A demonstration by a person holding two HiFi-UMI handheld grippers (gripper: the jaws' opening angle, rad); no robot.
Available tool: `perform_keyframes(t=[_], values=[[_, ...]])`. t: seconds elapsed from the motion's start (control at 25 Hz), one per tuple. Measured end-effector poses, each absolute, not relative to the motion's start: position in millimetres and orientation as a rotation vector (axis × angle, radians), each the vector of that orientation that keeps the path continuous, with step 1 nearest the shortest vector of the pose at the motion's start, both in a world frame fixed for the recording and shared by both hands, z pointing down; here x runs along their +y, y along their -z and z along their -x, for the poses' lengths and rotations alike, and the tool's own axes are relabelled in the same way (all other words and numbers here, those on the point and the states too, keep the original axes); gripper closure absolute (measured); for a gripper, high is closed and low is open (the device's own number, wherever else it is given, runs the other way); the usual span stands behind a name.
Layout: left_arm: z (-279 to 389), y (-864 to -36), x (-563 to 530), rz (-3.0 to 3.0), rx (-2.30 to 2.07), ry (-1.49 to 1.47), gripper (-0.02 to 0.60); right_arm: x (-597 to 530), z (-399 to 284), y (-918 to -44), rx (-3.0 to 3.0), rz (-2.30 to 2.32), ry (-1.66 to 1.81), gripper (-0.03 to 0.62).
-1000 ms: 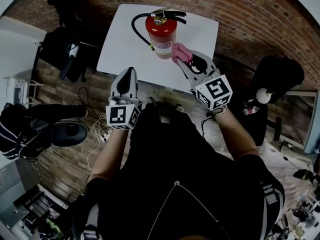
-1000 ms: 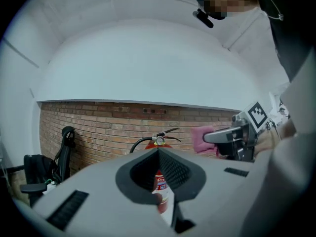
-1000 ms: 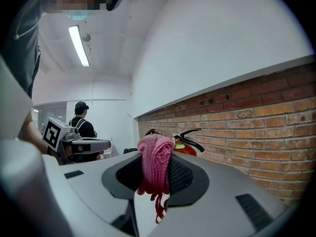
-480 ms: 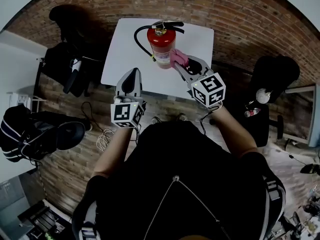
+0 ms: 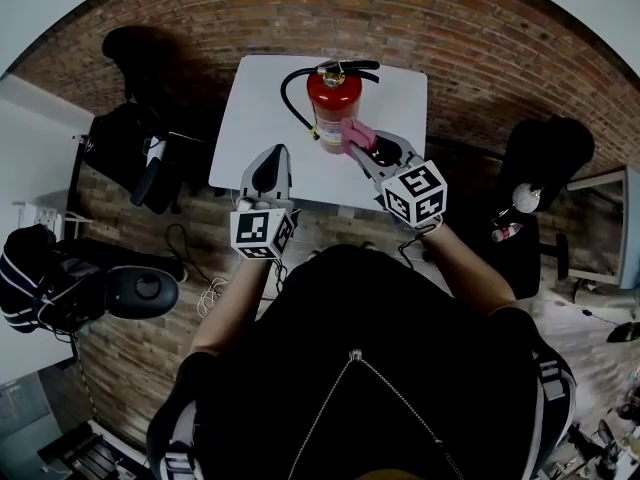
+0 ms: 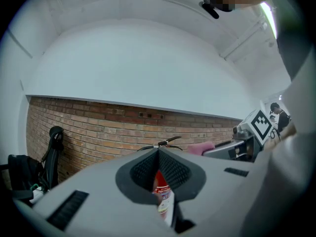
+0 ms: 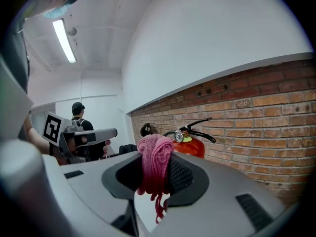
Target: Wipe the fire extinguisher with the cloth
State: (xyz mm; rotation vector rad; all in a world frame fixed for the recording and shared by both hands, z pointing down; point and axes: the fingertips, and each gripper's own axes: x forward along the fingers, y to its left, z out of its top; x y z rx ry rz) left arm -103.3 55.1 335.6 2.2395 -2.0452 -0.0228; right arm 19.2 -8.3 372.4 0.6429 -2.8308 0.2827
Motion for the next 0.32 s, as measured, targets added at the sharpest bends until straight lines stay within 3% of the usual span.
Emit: perform_keyframes(t=[0.32], values=[[122,-336,52,-2.225,-2.040,0.037,0.574,-5,-6,-377,-2.805,-0.664,-0.290,0.470]])
